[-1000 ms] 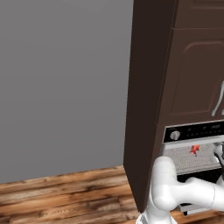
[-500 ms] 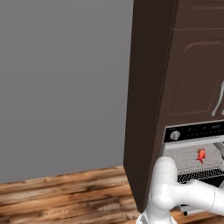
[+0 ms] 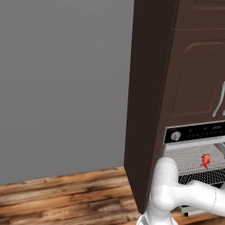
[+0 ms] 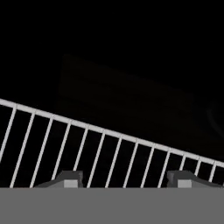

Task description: Take the fish from the oven and place it on the plate on the counter.

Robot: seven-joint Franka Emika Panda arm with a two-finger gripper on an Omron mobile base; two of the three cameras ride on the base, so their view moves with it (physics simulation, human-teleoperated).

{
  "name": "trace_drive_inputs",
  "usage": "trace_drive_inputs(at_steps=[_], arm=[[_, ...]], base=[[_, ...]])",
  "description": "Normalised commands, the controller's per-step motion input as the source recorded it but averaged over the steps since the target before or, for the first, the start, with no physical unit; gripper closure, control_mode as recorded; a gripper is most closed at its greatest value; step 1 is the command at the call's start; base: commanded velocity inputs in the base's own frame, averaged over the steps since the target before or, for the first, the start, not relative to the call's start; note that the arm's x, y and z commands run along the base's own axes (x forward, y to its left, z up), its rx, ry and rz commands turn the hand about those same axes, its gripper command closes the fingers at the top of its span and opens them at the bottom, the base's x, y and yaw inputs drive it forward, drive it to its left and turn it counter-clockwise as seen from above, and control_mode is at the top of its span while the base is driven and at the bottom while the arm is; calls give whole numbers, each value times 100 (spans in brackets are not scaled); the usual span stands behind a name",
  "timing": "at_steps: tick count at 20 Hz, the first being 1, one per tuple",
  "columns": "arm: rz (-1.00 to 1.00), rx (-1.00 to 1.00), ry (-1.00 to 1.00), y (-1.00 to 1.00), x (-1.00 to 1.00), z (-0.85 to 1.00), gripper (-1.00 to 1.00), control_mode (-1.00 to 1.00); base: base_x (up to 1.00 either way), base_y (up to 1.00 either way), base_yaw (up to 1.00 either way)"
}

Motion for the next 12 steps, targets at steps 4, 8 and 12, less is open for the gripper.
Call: trace_drive_inputs(at_steps=[4, 8, 12], arm=[[1, 0, 3, 0, -87, -6, -100, -100], [7, 0, -19, 0, -64, 64, -100, -100], [13, -2, -15, 0, -54, 87, -100, -100]], base=[[0, 0, 0], [0, 0, 0], [0, 0, 0]])
